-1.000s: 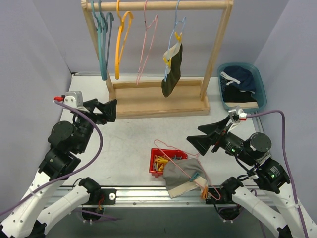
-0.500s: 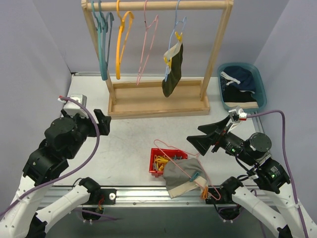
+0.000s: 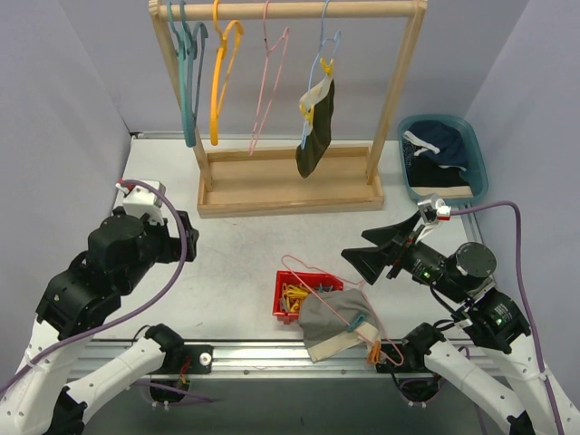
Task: Remove the underwear clipped to the hanger
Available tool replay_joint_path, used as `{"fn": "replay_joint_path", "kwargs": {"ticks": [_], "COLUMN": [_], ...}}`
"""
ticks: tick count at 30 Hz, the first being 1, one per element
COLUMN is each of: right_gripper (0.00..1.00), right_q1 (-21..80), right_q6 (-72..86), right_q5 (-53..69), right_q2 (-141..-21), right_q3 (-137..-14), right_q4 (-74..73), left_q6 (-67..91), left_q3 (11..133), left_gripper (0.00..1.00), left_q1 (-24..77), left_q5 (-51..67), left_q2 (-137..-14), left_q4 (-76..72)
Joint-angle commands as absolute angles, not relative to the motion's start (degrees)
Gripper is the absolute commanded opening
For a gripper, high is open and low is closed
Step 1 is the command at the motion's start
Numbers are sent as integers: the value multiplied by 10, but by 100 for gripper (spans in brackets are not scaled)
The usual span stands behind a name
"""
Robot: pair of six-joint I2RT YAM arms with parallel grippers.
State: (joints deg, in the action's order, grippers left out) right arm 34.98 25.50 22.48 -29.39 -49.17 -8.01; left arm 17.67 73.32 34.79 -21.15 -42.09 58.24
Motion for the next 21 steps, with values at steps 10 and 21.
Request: {"fn": "replay_joint_path", "kwargs": {"ticks": [10,21], "right_gripper": [89,89], "right_q1": [354,354], "right_q6": [255,252], "right_q5": [221,221], "right_q2": [-288,-293], "right_q3": [-487,-482], "right_q4": [-62,-59], "left_q6": [260,250], "left_q3": [741,722], "left_gripper": [64,3], "left_q1": [346,345], "left_q5": [-270,-246], "left_q2": [-428,-434], "left_q4": [593,587]}}
